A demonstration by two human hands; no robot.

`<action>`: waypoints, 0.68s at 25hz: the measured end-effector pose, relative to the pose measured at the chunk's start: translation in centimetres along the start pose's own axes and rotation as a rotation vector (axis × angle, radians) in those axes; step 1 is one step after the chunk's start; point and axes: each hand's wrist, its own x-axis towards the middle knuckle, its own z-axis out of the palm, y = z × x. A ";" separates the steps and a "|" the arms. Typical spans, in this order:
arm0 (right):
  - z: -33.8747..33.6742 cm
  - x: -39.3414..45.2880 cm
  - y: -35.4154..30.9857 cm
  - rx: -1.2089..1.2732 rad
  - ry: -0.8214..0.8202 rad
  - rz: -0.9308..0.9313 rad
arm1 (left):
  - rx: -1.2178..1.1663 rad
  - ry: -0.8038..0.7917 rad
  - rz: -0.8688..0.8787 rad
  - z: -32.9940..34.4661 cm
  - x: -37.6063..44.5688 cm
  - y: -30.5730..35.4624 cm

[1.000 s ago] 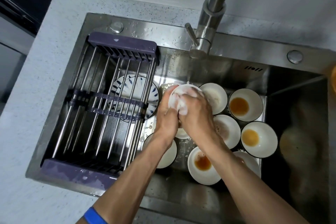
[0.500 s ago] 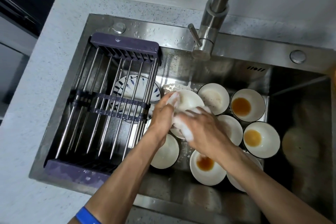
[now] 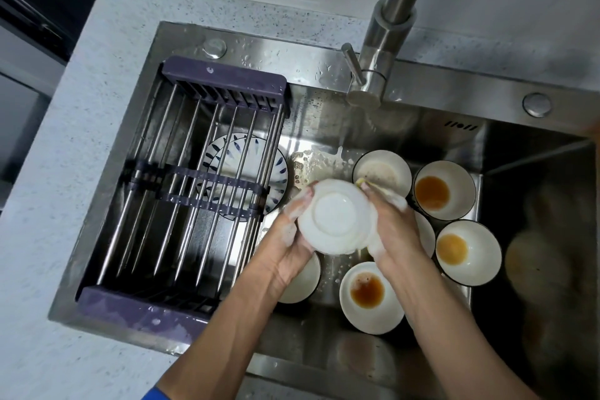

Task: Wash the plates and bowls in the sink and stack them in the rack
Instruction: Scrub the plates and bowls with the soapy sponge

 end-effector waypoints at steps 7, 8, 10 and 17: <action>1.0 -0.7 -1.6 -0.891 -0.189 -0.499 | 0.207 0.234 -0.005 2.0 0.1 -0.1; 1.1 -1.0 -1.7 -0.896 -0.211 -0.571 | 0.260 0.257 0.042 2.7 -0.1 0.1; 1.6 -0.5 -2.4 -0.771 -0.259 -0.579 | 0.366 0.236 0.063 3.4 -0.6 0.0; 0.8 -0.5 -1.7 -0.856 -0.415 -0.651 | 0.545 0.130 0.093 3.2 -0.7 -0.1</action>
